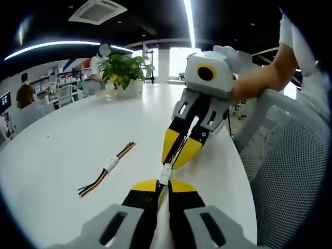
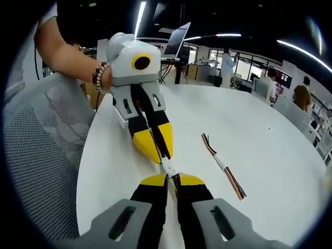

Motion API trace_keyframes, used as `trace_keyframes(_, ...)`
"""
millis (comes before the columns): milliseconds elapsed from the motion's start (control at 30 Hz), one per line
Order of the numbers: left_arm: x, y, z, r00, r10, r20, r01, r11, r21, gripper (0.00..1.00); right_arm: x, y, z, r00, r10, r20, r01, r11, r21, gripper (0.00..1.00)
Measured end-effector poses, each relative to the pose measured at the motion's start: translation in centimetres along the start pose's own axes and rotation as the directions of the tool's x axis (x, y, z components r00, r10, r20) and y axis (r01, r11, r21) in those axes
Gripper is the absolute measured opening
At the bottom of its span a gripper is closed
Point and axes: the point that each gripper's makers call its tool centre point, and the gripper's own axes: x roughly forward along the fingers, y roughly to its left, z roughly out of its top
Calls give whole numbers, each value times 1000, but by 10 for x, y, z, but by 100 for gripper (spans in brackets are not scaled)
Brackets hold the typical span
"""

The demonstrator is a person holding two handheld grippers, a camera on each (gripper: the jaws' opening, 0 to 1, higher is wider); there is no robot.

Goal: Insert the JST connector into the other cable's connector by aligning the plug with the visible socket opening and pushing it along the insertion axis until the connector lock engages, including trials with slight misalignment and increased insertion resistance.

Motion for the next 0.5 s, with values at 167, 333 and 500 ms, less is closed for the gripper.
trace_keyframes(167, 2, 7, 5, 1000, 7, 7, -7, 1000, -1, 0, -1, -7, 3, 1000, 9, 20, -9, 1000, 3, 4)
trace_keyframes(333, 5, 20, 10, 1000, 24, 2, -24, 1000, 7, 0, 3, -21, 8, 999, -7, 36, 7, 1000, 0, 4)
trace_keyframes(500, 10, 32, 11, 999, 35, -7, -34, 999, 6, 0, 7, -34, 7, 999, -17, 37, 17, 1000, 1, 4)
